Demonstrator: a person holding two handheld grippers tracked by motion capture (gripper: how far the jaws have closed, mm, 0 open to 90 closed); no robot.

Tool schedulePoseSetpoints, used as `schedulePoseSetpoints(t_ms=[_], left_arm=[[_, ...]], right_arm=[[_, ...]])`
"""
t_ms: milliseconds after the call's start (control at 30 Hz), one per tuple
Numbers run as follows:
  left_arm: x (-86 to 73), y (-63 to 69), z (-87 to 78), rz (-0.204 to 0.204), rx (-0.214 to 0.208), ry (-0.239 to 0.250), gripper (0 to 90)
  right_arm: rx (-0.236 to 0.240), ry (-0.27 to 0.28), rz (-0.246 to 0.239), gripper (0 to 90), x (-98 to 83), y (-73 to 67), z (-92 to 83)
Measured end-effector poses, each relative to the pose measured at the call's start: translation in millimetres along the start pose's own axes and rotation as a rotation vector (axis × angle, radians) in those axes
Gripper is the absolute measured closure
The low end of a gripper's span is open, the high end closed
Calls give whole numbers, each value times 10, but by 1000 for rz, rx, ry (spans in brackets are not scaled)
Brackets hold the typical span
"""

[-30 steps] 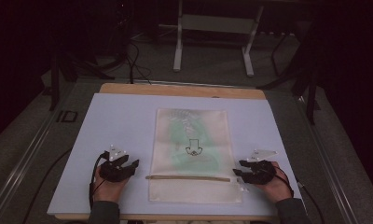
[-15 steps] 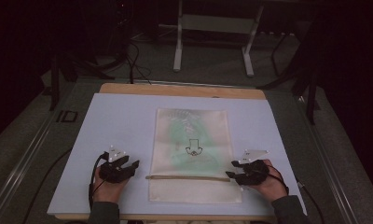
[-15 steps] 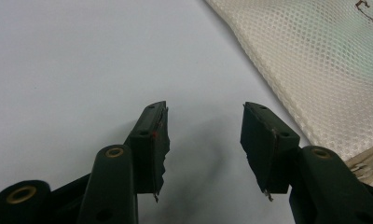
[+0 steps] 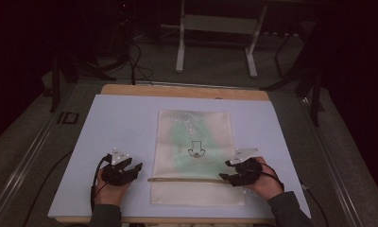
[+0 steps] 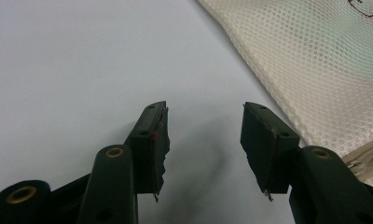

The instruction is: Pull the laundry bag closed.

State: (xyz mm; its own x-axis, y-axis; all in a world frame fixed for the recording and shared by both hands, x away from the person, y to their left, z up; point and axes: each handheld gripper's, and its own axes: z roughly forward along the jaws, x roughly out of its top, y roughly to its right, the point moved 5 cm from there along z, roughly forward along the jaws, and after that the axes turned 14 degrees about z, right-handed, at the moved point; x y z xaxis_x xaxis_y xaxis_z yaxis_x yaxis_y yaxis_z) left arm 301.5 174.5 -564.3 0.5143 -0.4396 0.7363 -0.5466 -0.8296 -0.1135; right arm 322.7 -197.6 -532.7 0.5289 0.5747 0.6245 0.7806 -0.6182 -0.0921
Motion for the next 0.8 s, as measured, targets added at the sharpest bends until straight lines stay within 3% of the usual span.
schedulePoseSetpoints(t_ms=[800], left_arm=[[4,8,6,4,-12,-3,507]], right_arm=[[50,-51,-101,512,300,-268,225]])
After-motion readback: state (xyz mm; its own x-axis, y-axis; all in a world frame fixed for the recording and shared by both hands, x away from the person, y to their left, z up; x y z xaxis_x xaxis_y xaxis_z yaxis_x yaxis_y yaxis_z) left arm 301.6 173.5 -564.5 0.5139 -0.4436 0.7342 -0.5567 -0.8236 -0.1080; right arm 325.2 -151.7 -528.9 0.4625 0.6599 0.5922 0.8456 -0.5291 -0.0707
